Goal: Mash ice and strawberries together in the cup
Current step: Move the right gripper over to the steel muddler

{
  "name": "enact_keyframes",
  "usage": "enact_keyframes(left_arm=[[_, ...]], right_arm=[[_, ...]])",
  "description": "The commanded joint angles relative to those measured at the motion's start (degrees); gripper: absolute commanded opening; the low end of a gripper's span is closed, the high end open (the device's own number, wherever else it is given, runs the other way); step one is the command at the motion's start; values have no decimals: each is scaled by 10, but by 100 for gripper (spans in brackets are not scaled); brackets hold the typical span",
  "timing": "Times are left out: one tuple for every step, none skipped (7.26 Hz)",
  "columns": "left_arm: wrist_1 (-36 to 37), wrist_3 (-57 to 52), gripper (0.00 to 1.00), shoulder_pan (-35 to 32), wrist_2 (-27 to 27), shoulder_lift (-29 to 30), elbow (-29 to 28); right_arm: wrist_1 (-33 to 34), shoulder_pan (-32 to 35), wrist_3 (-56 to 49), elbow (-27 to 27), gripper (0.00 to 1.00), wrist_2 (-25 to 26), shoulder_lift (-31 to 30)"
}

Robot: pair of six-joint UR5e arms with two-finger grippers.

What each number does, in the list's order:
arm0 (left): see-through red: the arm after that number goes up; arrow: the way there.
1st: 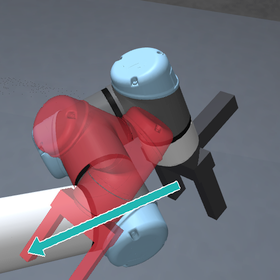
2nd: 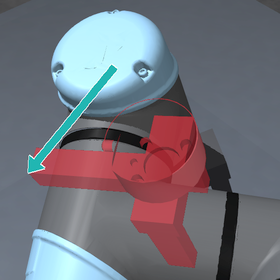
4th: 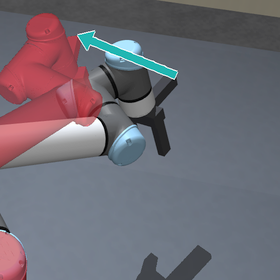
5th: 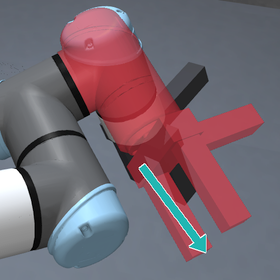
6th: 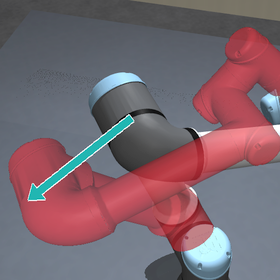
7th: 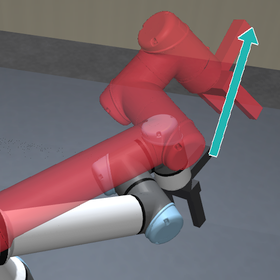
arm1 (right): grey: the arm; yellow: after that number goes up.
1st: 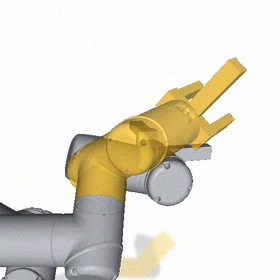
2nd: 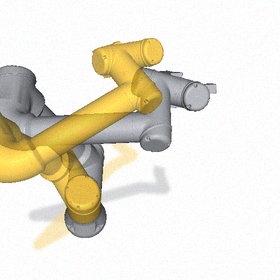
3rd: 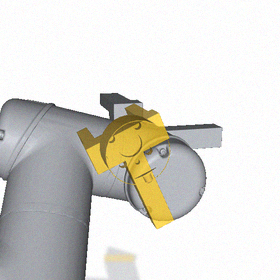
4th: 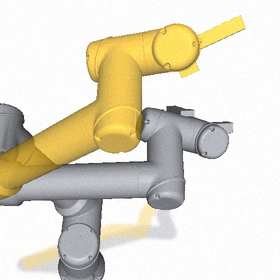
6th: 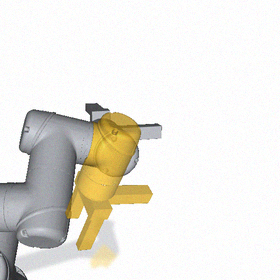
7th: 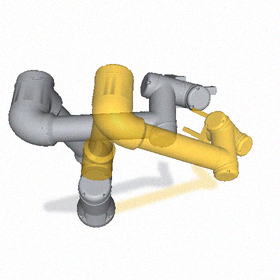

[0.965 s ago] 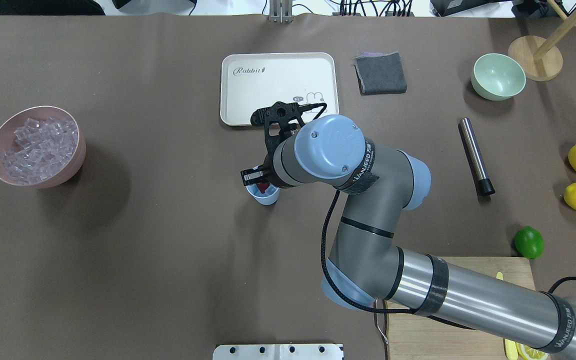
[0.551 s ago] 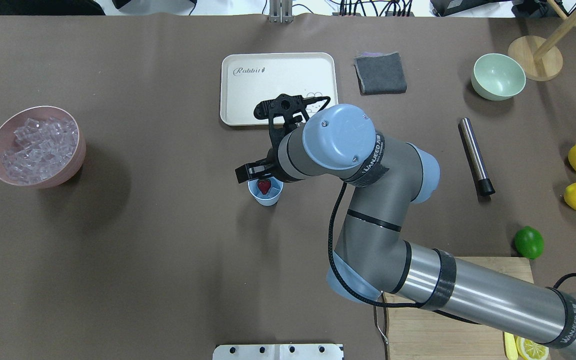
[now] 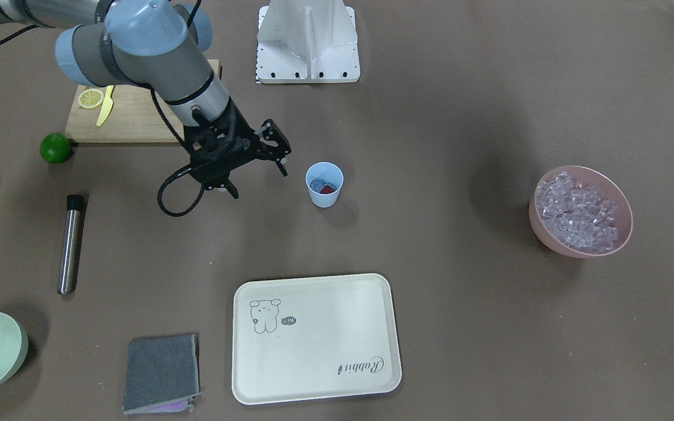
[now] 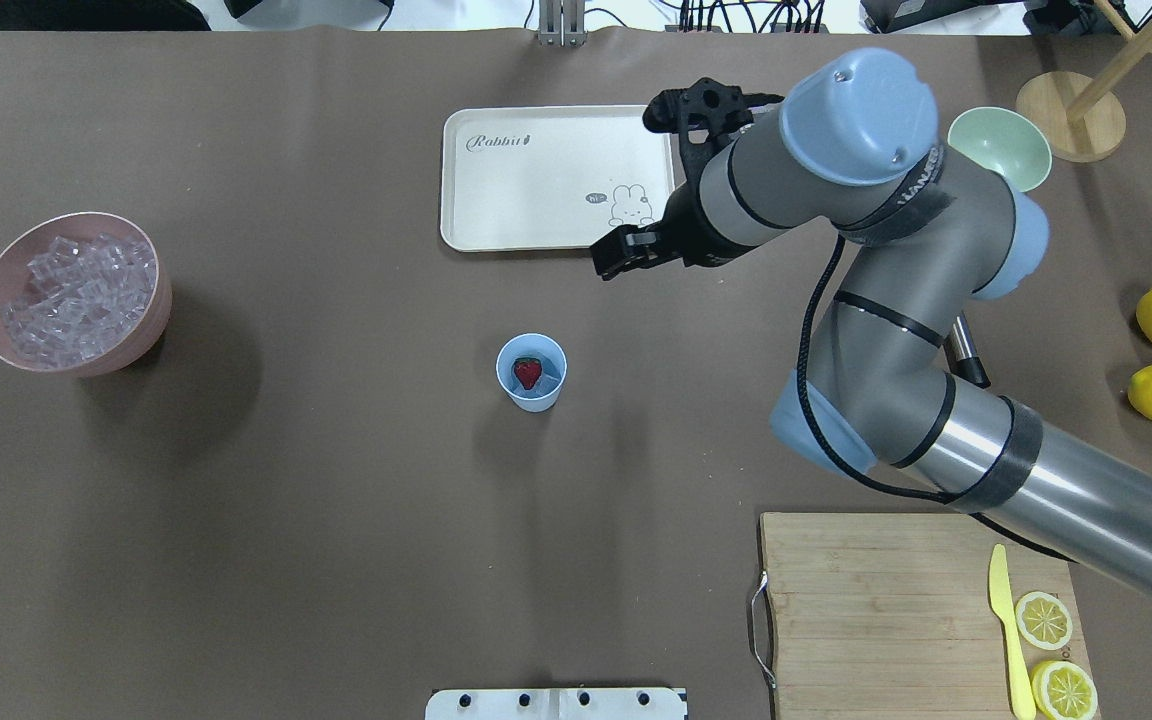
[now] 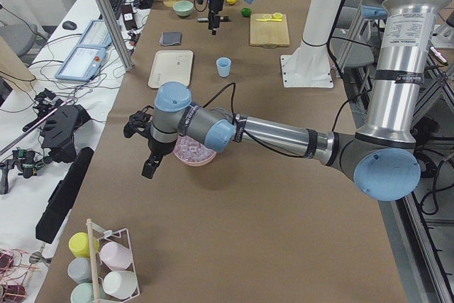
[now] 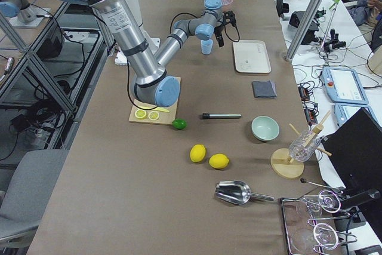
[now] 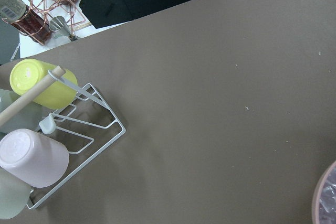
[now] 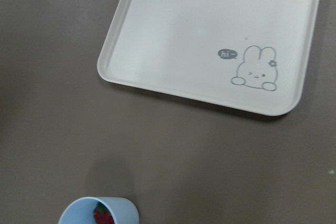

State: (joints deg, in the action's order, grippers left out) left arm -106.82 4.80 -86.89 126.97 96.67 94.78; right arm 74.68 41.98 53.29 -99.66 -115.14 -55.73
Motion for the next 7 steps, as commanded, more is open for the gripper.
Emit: enact_keyframes(left_arm=[[3,0,98,2,75,10,-6],[2,0,98,2,87,10,-3],[2,0,98,2,87,11,-2],[1,-1,98,2,88,11,2],[1,-1,98,2,86,10,9],[1,-4,98,3,82,12,10],[1,-4,98,4,84,11,13]], right_arm=[[35,69,-50,2,99,-32,-38],[42,100,-89,10,99,-56,-57],[52,126,-103,23,99,-71,-70],[51,142,-135,47,99,-71,-81],[53,164,-149,83,99,-75,-81],[54,176,-149,114,99,-89,-83],[50,182,-156,133,99,-89,-96]])
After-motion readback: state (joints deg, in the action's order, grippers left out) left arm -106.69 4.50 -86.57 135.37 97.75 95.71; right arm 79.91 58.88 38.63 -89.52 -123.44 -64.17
